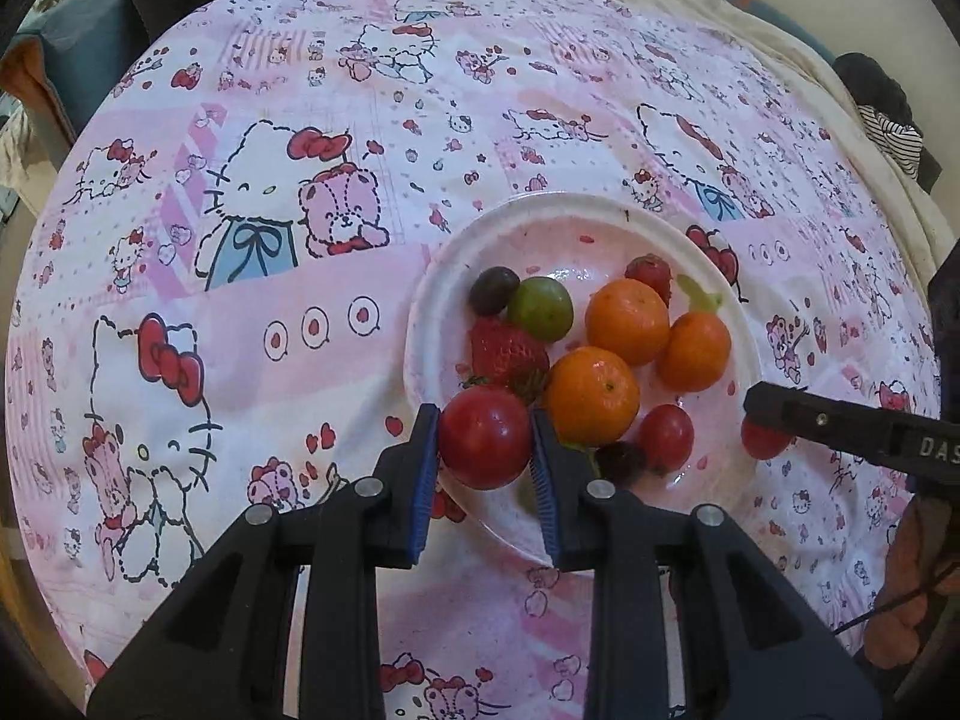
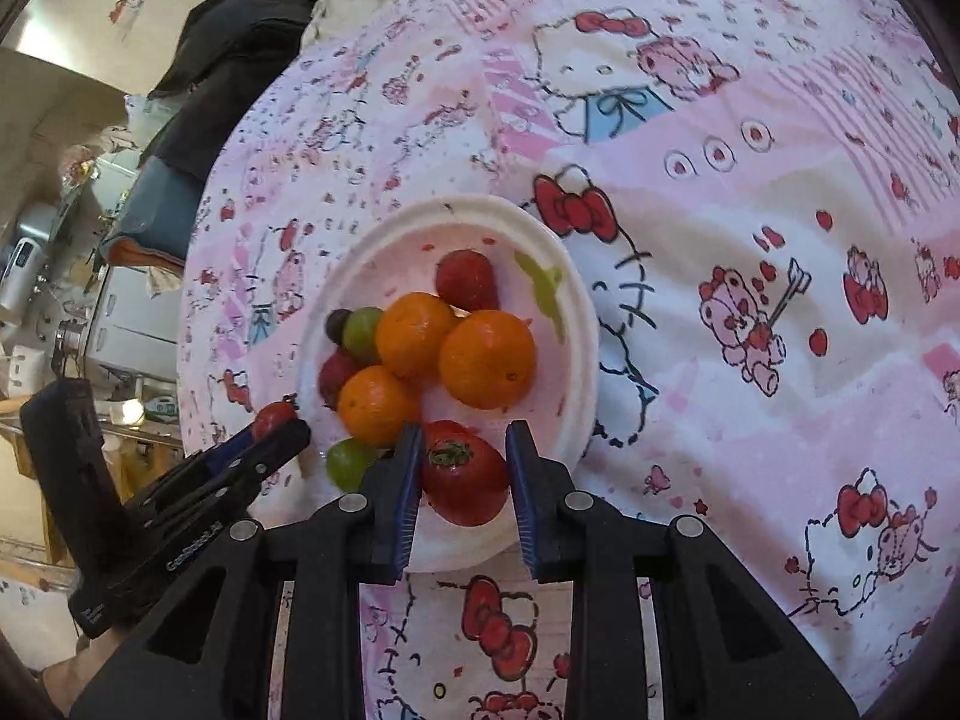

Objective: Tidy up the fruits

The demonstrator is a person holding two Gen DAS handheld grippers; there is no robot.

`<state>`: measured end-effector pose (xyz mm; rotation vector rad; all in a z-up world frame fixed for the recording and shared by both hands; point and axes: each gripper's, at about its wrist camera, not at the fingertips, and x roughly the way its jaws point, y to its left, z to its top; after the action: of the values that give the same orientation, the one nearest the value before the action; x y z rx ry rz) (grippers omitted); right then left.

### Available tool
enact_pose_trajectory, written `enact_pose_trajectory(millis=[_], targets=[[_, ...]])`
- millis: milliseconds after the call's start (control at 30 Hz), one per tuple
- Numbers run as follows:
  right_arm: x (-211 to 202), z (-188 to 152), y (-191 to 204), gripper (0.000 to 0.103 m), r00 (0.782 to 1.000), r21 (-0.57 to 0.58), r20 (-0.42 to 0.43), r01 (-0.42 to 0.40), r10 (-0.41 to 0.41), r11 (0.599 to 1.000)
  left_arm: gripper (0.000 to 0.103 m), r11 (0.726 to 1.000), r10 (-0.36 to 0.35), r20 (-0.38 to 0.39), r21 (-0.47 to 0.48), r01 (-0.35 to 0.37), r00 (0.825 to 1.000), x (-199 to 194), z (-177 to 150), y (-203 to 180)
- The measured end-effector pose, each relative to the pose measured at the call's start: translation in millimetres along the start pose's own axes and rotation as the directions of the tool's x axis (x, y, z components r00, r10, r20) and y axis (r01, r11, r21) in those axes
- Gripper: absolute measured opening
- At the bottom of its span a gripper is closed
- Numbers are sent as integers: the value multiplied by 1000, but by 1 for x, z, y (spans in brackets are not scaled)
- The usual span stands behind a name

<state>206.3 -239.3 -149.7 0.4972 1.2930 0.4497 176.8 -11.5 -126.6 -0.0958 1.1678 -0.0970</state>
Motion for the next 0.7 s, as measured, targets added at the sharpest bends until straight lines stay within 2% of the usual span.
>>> enact_pose_trajectory(millis=[133,167,200,233,267,300,367,567,700], targets=[[4,0,-5,32,1000,24,-7,0,0,1000,28,1000,3,-27,10,-2,1000,4,0,-2],[3,0,-5,32,1000,24,-5,0,1,1000,37,1000,0,-31,19,0,1000,4,0,-4],[3,1,-4,34,1000,20,-2,2,-2,1000,54,1000,4,-30,23,-3,1000,4,0,-5],[1,1,-3,38,1000,16,4,13,-14,1000,63,1000,12,-25,26,-12,1000,2,0,-6],[-1,1,-3,50,1000,17,13,15,-15,1000,74,999,20,-14,29,-19,1000,-1,0,-7],[-2,2,-2,65,1000,17,21,15,-16,1000,76,999,25,2,32,-25,1000,-4,0,-8],[-8,2,2,80,998,6,48,27,-27,1000,76,999,31,18,44,-31,999,-10,2,-10],[-35,5,21,98,988,-81,147,68,-55,994,76,998,62,111,21,-65,992,-35,2,-8],[-59,-1,36,103,973,-138,226,80,-47,987,76,996,86,191,-8,-86,978,-59,-1,-6]])
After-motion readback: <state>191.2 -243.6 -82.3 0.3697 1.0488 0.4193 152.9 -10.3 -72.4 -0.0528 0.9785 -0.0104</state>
